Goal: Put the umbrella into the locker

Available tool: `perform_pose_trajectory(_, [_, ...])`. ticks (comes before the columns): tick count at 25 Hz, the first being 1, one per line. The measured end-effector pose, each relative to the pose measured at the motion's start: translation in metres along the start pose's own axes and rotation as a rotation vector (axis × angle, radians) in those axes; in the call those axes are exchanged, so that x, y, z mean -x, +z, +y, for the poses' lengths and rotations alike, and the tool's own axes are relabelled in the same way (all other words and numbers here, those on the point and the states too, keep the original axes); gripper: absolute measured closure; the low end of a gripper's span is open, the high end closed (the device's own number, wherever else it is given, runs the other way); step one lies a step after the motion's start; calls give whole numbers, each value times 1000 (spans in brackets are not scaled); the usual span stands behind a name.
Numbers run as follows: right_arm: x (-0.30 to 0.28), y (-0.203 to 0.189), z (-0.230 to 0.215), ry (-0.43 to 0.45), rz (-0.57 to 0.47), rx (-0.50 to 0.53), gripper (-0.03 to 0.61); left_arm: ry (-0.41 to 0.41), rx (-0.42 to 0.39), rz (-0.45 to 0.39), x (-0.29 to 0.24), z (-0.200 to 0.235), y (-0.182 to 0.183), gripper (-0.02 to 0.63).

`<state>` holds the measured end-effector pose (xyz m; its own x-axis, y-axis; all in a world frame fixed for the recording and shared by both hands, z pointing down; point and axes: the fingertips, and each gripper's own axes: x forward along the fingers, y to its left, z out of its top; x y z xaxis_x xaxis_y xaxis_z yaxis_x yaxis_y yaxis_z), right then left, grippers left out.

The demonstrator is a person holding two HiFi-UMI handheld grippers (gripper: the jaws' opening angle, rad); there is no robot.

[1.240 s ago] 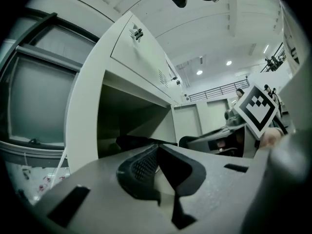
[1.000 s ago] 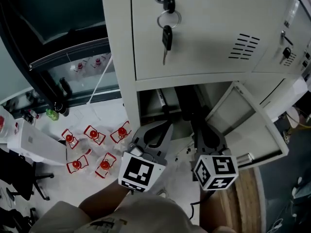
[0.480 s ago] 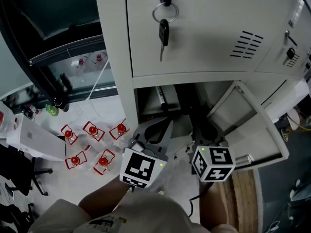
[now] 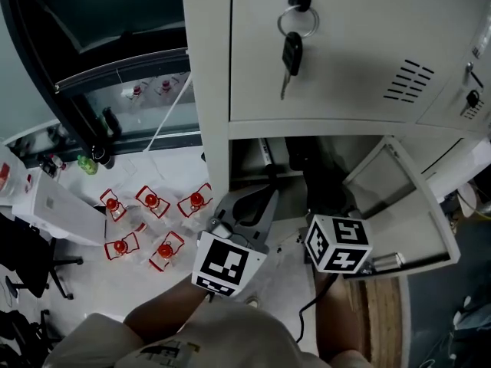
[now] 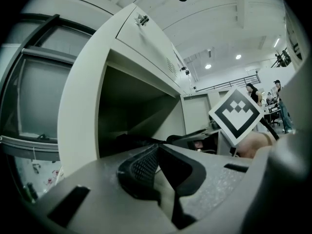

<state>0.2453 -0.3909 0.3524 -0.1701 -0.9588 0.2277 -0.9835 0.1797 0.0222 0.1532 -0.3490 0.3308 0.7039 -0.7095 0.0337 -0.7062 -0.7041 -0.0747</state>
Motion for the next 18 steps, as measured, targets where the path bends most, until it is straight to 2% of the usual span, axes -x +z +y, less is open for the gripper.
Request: perform_pose_trajectory(18, [-42, 9, -3, -9, -20, -4, 540, -18, 13, -8, -3, 3, 1, 605])
